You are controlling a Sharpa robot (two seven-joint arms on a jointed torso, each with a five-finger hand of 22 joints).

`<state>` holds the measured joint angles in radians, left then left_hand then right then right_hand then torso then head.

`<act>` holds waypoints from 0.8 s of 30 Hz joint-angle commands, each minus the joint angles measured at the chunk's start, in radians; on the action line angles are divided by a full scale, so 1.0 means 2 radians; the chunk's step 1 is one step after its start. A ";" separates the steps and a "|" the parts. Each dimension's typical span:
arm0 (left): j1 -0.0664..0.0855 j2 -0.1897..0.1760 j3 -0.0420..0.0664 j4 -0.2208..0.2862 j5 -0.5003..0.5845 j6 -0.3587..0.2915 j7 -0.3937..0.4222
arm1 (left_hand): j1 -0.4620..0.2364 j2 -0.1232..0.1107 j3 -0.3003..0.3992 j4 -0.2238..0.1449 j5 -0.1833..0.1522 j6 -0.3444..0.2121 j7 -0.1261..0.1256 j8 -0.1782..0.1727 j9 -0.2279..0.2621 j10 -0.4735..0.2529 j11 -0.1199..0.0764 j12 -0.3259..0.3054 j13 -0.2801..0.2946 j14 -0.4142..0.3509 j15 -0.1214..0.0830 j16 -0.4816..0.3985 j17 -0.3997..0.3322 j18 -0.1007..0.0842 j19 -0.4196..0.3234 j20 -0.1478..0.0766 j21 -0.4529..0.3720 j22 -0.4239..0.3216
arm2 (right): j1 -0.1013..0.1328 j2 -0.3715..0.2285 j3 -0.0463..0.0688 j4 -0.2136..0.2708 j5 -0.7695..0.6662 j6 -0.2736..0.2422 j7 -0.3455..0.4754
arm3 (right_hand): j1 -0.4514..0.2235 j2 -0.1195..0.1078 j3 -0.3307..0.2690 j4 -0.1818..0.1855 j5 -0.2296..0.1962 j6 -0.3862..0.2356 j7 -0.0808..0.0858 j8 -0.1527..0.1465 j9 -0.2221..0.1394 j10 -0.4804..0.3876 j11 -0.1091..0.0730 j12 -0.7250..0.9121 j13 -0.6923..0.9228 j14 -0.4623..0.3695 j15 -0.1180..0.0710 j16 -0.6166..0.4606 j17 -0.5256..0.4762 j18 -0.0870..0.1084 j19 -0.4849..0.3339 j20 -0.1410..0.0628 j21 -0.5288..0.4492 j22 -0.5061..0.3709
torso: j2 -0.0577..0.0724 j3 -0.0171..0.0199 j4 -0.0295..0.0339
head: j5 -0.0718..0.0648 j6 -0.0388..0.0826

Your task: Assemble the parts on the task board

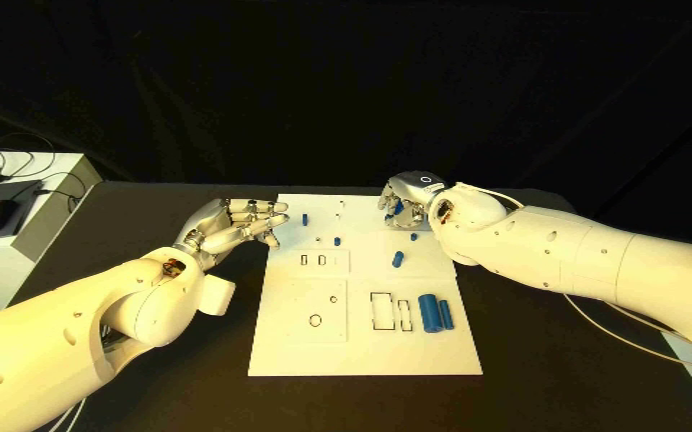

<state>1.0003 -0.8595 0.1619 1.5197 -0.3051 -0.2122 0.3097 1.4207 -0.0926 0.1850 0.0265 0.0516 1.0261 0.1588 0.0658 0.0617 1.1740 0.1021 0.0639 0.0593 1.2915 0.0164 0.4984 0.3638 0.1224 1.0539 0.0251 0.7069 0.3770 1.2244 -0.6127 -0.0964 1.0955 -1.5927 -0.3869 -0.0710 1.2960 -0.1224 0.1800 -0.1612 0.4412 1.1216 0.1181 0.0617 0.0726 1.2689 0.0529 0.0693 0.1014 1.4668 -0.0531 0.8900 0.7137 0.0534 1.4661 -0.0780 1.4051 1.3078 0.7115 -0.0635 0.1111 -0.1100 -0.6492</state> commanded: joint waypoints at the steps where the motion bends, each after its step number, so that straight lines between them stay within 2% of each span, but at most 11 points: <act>1: -0.001 0.000 0.000 0.000 -0.003 0.003 0.000 | 0.001 -0.002 0.000 0.003 -0.001 -0.001 0.003 -0.002 0.001 -0.001 0.001 -0.003 0.000 0.000 0.001 -0.002 -0.001 0.005 -0.002 0.001 -0.003 -0.001 | 0.000 -0.001 0.000 0.002 -0.024 -0.008 -0.008 | -0.005 -0.005 0.004 0.007 -0.004 0.003 0.001 0.001 0.001 -0.015 0.005 -0.003 -0.015 -0.009 0.007 0.025 -0.037 0.009 0.041 0.008 -0.013 0.051 | 0.001 -0.0002 0.0000 | 0.000 0.000; 7: -0.001 0.000 0.000 -0.001 -0.003 0.002 -0.002 | 0.001 -0.002 0.000 0.003 -0.001 -0.001 0.003 -0.002 0.001 -0.001 0.001 -0.003 0.000 0.000 0.001 -0.002 -0.001 0.005 -0.002 0.001 -0.003 -0.001 | 0.000 -0.007 0.000 0.011 -0.028 -0.023 -0.005 | -0.001 -0.003 0.007 0.007 -0.002 0.009 0.000 0.001 0.002 -0.003 0.001 -0.001 -0.012 -0.010 0.004 0.035 -0.054 0.009 0.043 0.006 -0.016 0.054 | 0.002 -0.0007 0.0011 | 0.000 -0.001; 17: -0.001 -0.002 0.000 -0.004 -0.003 0.002 -0.003 | 0.001 -0.002 0.000 0.003 -0.001 -0.001 0.003 -0.002 0.001 -0.001 0.001 -0.003 0.000 0.000 0.001 -0.002 -0.001 0.005 -0.002 0.001 -0.003 -0.001 | 0.000 -0.014 0.001 0.022 -0.029 -0.033 -0.008 | 0.001 0.000 0.006 0.004 -0.002 0.013 -0.001 0.001 0.001 0.002 -0.001 -0.002 -0.007 -0.013 0.003 0.046 -0.075 0.009 0.043 0.005 -0.018 0.059 | 0.003 -0.0017 0.0006 | 0.001 -0.002; 19: -0.001 -0.001 0.000 -0.005 -0.003 0.002 -0.003 | 0.002 -0.002 0.000 0.003 -0.001 -0.001 0.003 -0.001 0.001 -0.001 0.001 -0.003 0.000 0.000 0.001 -0.003 -0.001 0.005 -0.001 0.000 -0.003 -0.003 | 0.000 -0.014 0.001 0.022 -0.032 -0.030 -0.015 | 0.001 0.000 0.006 0.003 -0.002 0.011 0.000 0.001 0.001 -0.004 0.001 -0.003 -0.008 -0.013 0.004 0.047 -0.076 0.010 0.043 0.005 -0.021 0.057 | 0.003 -0.0018 0.0005 | 0.001 -0.002; 24: -0.002 0.000 0.000 -0.007 -0.003 0.002 -0.004 | 0.003 -0.002 0.000 0.003 -0.001 -0.001 0.003 -0.001 0.001 -0.001 0.001 -0.003 0.000 0.000 0.001 -0.003 -0.001 0.005 -0.001 0.000 -0.003 -0.003 | 0.000 -0.013 0.001 0.020 -0.038 -0.022 -0.026 | -0.003 -0.007 0.005 0.007 -0.009 0.000 0.001 0.000 0.000 -0.049 0.013 -0.004 -0.018 -0.017 0.012 0.048 -0.077 0.015 0.042 0.010 -0.038 0.046 | 0.004 -0.0023 0.0007 | 0.000 -0.003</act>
<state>0.9978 -0.8616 0.1619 1.5056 -0.3061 -0.2125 0.3008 1.4207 -0.0925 0.1850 0.0265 0.0515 1.0255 0.1593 0.0658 0.0616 1.1740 0.1021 0.0639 0.0593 1.2915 0.0164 0.4984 0.3641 0.1221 1.0539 0.0252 0.7069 0.3717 1.2240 -0.6402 -0.0954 1.1360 -1.6424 -0.4362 -0.0968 1.2921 -0.1264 0.1921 -0.1490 0.4276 1.1261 0.1218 0.0617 0.0731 1.1817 0.0763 0.0639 0.0653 1.4314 -0.0338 0.9808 0.5594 0.0773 1.4665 -0.0633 1.3306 1.3074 0.7189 -0.0672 0.1125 -0.1095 -0.6539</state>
